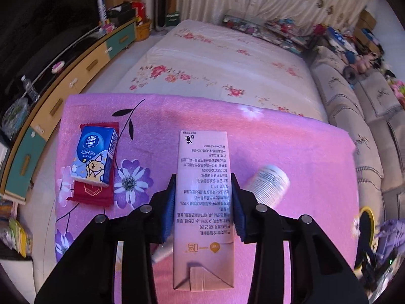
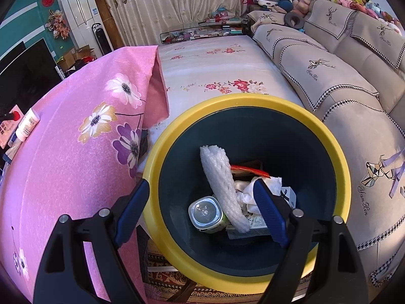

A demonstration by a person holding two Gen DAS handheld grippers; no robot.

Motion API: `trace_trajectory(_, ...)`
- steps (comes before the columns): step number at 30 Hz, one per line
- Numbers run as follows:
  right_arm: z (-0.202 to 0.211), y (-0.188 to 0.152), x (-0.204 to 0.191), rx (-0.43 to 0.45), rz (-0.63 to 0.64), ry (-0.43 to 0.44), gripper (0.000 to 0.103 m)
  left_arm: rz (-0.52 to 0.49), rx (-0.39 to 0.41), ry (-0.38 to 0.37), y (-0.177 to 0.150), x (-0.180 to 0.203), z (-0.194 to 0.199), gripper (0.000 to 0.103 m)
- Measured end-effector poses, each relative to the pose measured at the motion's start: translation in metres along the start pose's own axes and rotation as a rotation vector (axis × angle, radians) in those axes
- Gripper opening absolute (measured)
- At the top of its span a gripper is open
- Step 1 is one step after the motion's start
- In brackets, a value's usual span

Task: Collect trash
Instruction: 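Lift the pink carton with the left tool and carry it over the bin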

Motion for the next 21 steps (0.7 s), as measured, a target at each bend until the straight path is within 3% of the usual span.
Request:
trace_trajectory(6,0.011,0.000,0.005,0.020,-0.014,0.001,0.080,-0.184,0.098,-0.066,-0.026,0.068,0.071,0.038)
trace_trajectory(10,0.022,0.002,0.010,0.043,-0.024,-0.005,0.080,-0.295,0.138,-0.175,-0.039,0.135,0.104,0.038)
trace_trajectory(16,0.046,0.004,0.028,0.090,-0.024,-0.046,0.080,-0.462,0.165,-0.381,-0.050,0.267,0.117,0.038)
trace_trajectory(21,0.071,0.004,0.051,0.125,-0.027,-0.071,0.080,-0.574,0.134,-0.513,-0.058,0.378,0.100,0.039)
Point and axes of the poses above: each gripper's, at about its wrist camera, not at the fingertips, and z roughly against the way its jaws point, x to its right, y to its top, the point moved 4 cm from there along -z, roughly the way its jaws point, and after that the axes turned 15 degrees about -z, right-handed, at the moved point
